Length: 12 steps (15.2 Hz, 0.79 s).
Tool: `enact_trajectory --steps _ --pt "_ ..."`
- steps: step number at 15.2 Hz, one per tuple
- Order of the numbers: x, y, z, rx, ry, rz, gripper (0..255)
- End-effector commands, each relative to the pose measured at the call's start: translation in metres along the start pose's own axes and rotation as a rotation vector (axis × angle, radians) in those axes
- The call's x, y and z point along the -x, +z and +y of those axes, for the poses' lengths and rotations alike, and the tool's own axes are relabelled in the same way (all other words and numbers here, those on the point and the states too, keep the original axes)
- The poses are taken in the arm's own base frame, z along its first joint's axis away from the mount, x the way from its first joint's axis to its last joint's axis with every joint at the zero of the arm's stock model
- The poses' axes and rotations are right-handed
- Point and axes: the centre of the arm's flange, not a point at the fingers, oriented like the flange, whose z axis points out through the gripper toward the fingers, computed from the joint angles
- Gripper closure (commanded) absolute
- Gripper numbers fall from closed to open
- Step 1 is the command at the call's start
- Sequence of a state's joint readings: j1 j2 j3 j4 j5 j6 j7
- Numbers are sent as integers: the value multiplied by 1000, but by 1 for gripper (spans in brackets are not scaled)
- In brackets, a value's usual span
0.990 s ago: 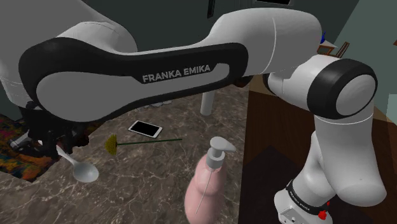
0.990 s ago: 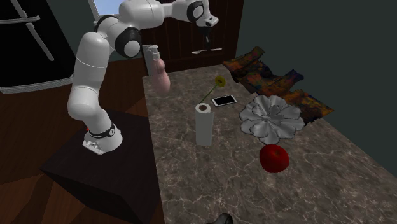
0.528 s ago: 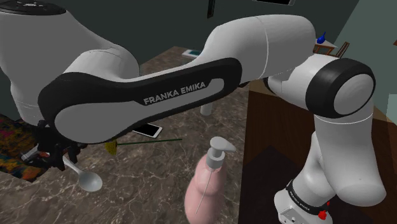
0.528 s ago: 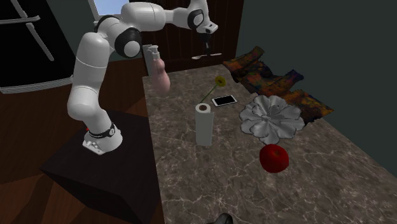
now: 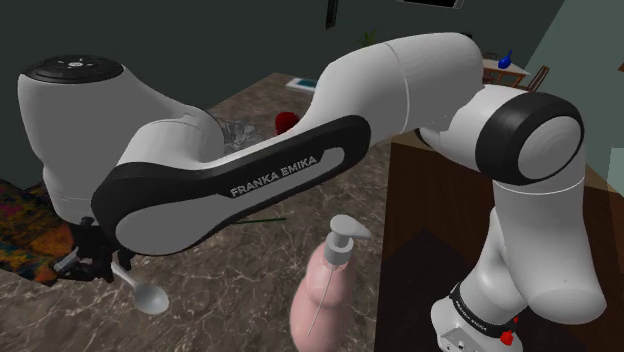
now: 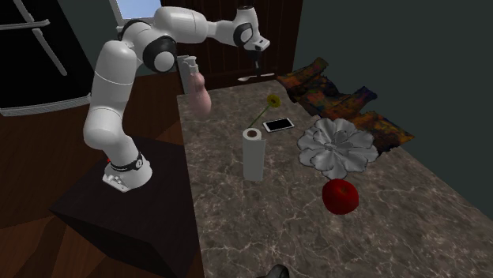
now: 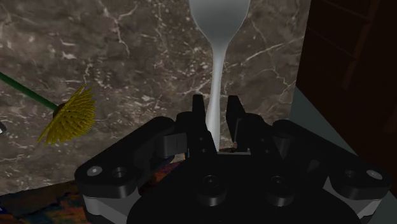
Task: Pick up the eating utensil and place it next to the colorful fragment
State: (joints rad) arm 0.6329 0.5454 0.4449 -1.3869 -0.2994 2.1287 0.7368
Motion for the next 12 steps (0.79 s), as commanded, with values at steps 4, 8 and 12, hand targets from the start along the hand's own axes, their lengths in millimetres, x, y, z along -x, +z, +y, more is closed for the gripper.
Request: enact_trajectory --steps 4,8,12 --pt "6 27 3 0 0 0 255" --pt "11 47 6 0 0 0 255" --pt "15 67 8 0 0 0 255"
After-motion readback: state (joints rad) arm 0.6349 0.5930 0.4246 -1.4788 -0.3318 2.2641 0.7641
